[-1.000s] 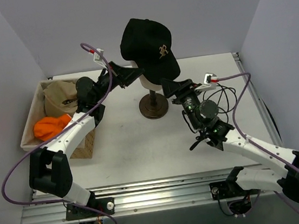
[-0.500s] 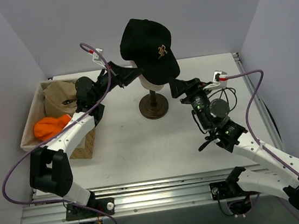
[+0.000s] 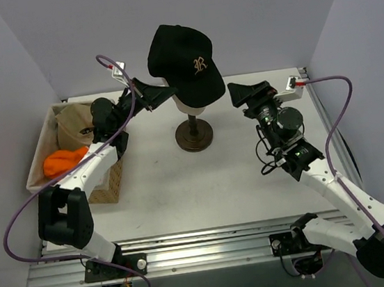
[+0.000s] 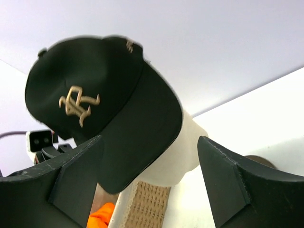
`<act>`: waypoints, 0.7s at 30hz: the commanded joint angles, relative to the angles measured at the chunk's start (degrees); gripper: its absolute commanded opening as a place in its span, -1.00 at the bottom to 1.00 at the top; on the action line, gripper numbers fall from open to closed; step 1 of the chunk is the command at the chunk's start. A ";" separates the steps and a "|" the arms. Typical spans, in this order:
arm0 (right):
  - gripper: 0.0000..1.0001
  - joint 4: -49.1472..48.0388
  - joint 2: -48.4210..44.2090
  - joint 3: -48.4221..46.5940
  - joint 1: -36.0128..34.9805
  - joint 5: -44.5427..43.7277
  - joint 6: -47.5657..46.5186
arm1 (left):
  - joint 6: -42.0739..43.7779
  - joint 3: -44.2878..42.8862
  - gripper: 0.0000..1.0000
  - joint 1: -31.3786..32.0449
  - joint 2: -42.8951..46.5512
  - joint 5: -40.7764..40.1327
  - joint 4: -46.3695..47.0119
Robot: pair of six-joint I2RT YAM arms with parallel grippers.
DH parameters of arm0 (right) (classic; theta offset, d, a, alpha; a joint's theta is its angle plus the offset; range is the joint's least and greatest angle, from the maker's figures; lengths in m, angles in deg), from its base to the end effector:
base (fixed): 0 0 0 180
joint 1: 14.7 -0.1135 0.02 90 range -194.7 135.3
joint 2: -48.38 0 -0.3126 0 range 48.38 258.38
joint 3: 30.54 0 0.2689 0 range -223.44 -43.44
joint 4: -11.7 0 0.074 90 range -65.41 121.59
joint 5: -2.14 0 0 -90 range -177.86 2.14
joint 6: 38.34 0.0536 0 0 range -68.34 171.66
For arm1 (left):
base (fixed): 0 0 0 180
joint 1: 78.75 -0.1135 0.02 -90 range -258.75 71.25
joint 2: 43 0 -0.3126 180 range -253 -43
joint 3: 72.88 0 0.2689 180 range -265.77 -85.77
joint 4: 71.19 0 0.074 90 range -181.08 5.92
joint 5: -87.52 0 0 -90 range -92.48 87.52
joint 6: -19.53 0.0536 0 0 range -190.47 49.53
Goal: Stack the hats
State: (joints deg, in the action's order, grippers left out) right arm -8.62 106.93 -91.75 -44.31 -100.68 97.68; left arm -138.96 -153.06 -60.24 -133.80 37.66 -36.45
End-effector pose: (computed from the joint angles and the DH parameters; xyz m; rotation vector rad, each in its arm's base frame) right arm 0.2161 0.1091 0.4420 0.3808 1.1835 1.0262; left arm 0.3623 -0.1577 0.4235 0.1123 1.4498 -1.6814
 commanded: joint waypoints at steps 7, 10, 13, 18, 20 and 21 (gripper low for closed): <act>0.45 -16.08 4.82 -0.02 14.47 33.18 9.79 | -1.30 -0.83 -0.95 -1.89 -2.27 3.27 2.02; 0.44 -21.10 9.65 -3.18 16.76 42.94 10.14 | -1.47 -1.27 -0.95 -2.15 -2.71 4.42 1.49; 0.43 -20.06 13.87 -6.96 17.74 46.74 9.88 | -2.00 -1.36 -0.95 -2.42 -3.24 5.21 1.49; 0.44 -16.45 17.13 -10.30 19.14 46.39 7.95 | -2.79 -1.97 -0.95 -2.77 -3.94 6.00 1.84; 0.44 -15.83 18.87 -11.80 19.84 47.44 7.60 | -3.05 -2.15 -0.95 -2.94 -4.12 6.18 1.93; 0.44 -16.01 19.58 -12.24 19.94 48.23 7.68 | -3.05 -2.23 -0.95 -3.12 -4.12 6.27 2.02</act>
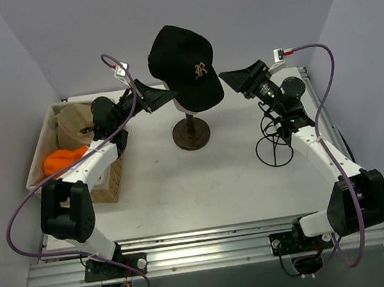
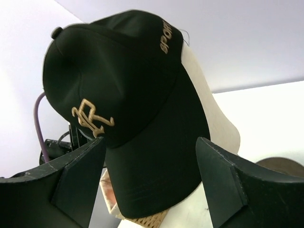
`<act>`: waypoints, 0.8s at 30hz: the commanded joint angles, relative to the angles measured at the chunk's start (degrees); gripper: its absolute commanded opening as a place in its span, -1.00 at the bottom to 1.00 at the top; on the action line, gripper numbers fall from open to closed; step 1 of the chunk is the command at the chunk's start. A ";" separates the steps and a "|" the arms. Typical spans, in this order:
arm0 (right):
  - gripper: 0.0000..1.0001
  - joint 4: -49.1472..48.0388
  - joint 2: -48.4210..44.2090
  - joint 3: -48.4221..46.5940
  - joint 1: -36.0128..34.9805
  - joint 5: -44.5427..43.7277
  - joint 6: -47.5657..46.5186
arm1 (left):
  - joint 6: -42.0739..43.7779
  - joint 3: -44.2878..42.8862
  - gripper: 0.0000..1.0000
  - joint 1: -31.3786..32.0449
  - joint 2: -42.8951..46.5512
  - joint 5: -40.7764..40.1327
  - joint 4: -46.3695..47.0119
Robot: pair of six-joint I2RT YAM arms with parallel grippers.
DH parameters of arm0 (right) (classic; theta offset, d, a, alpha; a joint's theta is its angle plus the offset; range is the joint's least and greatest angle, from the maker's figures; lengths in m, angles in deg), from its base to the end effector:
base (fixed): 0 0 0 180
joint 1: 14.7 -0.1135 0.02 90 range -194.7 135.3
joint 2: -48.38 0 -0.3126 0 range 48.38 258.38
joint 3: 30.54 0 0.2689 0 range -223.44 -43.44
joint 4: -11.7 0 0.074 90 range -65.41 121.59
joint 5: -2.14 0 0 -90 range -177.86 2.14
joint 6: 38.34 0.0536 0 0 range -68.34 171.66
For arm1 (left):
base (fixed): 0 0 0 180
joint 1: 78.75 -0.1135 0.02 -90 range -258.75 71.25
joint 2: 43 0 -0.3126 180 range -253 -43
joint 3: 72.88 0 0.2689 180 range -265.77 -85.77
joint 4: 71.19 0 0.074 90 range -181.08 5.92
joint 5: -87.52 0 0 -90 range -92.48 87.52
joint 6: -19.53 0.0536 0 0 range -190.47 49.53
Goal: Stack the hats
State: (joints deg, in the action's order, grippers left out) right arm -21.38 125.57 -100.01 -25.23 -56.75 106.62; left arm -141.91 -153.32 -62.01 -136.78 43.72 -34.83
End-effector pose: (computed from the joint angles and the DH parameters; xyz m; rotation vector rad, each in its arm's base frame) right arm 0.3149 0.0867 0.4335 -0.0348 1.3002 1.2966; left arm 0.3762 -0.1536 0.4068 0.1453 1.5205 -1.7433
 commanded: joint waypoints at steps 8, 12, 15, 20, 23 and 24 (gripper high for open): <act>0.43 -9.75 5.43 -3.63 1.03 8.61 1.03 | -0.81 -2.24 -0.95 -1.88 -1.85 0.30 1.28; 0.46 -8.69 6.39 -3.80 1.03 9.23 -0.29 | -0.89 -2.32 -0.95 -1.97 -2.20 0.30 1.63; 0.47 -8.87 7.27 -3.80 0.94 9.32 -0.47 | -0.98 -2.24 -0.95 -1.97 -2.46 0.12 2.16; 0.46 -10.45 8.85 -3.89 1.03 10.72 0.58 | -1.07 -2.24 -0.95 -1.97 -3.16 0.12 2.69; 0.43 -12.29 9.65 -3.63 1.03 11.42 1.90 | -1.42 -2.24 -0.95 -2.05 -3.60 0.30 3.30; 0.42 -13.51 9.74 -3.54 1.03 11.60 2.25 | -1.51 -2.24 -0.95 -1.97 -3.69 0.21 3.56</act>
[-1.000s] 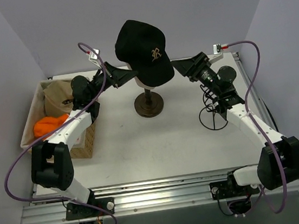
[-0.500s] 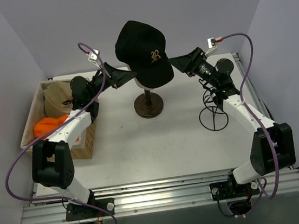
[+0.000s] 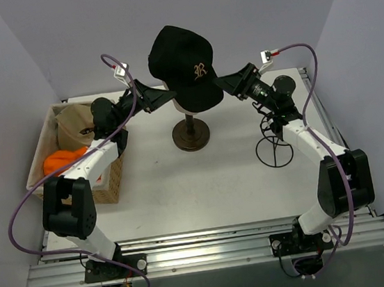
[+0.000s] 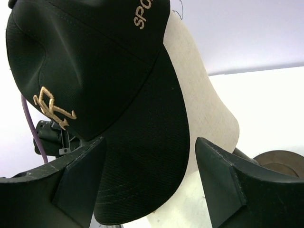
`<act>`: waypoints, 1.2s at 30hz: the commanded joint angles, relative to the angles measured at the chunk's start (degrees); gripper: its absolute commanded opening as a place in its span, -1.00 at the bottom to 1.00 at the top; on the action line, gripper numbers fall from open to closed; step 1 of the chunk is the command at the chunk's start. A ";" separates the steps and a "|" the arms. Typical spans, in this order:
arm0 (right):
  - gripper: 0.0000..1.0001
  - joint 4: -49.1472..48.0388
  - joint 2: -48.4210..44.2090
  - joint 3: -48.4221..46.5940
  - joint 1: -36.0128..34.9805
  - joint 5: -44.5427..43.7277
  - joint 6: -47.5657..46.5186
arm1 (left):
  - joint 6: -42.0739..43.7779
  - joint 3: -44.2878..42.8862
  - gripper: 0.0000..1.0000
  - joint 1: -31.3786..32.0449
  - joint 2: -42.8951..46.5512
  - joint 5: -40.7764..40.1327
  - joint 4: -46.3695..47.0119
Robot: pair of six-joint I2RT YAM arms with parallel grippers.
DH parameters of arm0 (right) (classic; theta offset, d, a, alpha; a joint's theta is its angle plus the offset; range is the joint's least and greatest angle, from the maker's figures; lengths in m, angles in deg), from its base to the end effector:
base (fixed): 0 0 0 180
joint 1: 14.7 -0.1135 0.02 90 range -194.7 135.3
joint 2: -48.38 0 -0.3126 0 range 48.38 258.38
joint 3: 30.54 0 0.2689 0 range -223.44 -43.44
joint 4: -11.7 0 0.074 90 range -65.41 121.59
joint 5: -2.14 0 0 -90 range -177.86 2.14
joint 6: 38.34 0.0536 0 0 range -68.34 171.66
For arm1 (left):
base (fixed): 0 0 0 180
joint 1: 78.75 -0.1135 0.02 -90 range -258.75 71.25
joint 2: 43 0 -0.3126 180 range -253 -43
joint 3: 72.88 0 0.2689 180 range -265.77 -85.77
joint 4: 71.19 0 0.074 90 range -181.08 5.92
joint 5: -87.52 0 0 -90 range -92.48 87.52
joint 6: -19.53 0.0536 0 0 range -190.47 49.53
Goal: Stack the hats
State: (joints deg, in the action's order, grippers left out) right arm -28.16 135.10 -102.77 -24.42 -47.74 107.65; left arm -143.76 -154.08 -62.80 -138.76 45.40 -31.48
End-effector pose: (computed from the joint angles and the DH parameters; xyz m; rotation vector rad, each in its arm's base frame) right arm 0.3553 0.0959 0.4076 -0.1628 1.3527 1.3739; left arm 0.3844 -0.1512 0.4036 0.1657 1.5061 -1.7657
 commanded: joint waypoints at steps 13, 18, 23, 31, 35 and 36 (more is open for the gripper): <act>-0.45 -9.21 -1.81 -0.70 -0.13 2.42 2.02 | -0.18 -2.09 -0.95 -1.79 -1.79 -2.43 -1.61; -0.80 -7.98 -1.46 -2.45 -0.83 2.77 1.76 | -0.53 -2.44 -0.95 -2.06 -1.44 -3.40 -2.67; -1.00 -7.63 -2.60 -1.32 -1.79 1.55 1.41 | 2.54 -3.14 -0.95 -2.32 -0.30 -4.63 -9.87; -1.00 -4.82 -3.74 2.20 -3.90 -1.44 -0.97 | 3.43 -2.27 -0.95 -2.85 -0.47 -6.57 -13.84; -1.00 -4.20 -5.41 5.18 -4.43 -2.67 -1.93 | 2.99 -1.73 -0.95 -3.11 -1.09 -6.66 -13.84; -1.00 -3.85 -5.77 6.06 -4.61 -3.29 -2.28 | 2.81 -1.65 -0.95 -3.11 -1.18 -6.66 -13.75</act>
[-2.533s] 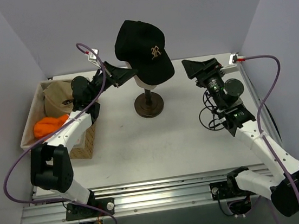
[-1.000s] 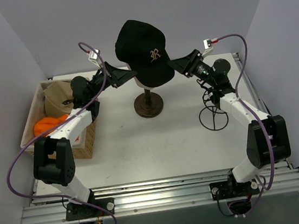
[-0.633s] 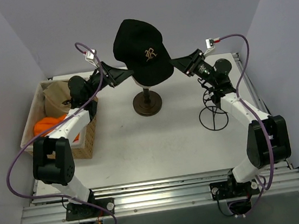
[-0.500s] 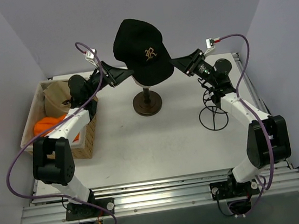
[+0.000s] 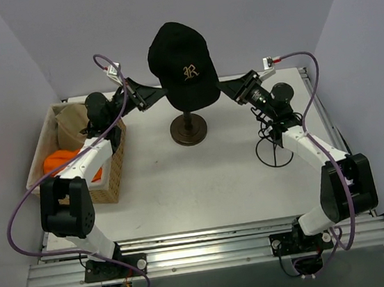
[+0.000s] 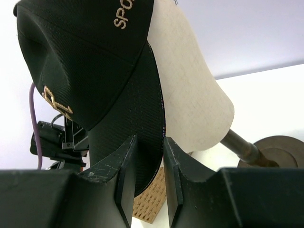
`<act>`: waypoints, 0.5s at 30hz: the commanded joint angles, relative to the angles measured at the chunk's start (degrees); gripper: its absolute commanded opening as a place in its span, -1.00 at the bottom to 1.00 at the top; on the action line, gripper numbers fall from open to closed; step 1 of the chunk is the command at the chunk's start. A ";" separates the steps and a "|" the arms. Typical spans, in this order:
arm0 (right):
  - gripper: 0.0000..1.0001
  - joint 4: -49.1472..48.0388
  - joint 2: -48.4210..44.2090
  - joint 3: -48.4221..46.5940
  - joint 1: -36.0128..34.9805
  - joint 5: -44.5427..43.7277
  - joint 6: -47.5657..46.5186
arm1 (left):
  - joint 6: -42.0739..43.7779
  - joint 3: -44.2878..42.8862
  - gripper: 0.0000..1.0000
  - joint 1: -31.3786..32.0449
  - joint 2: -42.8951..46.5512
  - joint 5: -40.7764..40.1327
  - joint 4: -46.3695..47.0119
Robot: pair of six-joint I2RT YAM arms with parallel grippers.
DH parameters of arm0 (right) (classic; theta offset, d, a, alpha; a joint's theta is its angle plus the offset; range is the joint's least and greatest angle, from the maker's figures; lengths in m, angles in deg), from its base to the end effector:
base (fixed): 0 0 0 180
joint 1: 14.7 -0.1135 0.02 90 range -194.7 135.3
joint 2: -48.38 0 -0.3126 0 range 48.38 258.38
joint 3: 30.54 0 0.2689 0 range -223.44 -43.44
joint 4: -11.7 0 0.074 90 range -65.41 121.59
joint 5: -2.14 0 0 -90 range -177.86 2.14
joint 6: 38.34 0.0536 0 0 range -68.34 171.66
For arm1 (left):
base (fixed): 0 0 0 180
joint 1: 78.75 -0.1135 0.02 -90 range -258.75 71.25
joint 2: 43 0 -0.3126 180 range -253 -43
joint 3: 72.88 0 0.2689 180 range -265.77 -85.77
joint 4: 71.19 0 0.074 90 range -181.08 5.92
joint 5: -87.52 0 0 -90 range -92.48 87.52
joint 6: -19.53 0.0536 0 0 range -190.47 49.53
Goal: Stack the hats
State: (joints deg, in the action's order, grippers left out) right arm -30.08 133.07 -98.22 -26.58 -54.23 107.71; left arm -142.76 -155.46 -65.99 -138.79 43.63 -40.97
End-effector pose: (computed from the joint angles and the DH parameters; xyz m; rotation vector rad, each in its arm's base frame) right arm 0.3422 0.1023 0.3958 -0.0743 1.3308 1.3543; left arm 0.4007 -0.1304 0.3956 0.0041 1.6063 -1.7088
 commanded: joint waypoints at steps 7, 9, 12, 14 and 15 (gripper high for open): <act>-1.00 1.15 -4.62 2.58 -3.76 1.53 -4.46 | 2.50 0.17 -0.95 -0.27 -1.51 -4.89 -5.75; -1.00 1.85 -4.88 2.58 -4.03 0.83 -4.81 | 3.91 -0.01 -0.95 -0.36 -1.24 -5.24 -7.94; -1.00 3.26 -5.14 2.23 -4.64 -0.58 -5.86 | 4.97 0.69 -0.59 -0.71 -0.28 -5.68 -8.75; -1.00 3.35 -5.32 2.14 -4.82 -1.10 -5.95 | 5.14 1.48 -0.18 -0.97 0.86 -5.94 -8.05; -1.00 3.43 -5.41 2.14 -4.91 -1.28 -5.69 | 5.23 2.01 -0.08 -0.98 1.30 -6.20 -7.87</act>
State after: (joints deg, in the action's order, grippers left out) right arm -26.26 130.31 -96.08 -29.73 -57.80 103.86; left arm -139.76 -154.83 -66.65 -138.90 40.05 -45.97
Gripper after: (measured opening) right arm 0.195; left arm 0.416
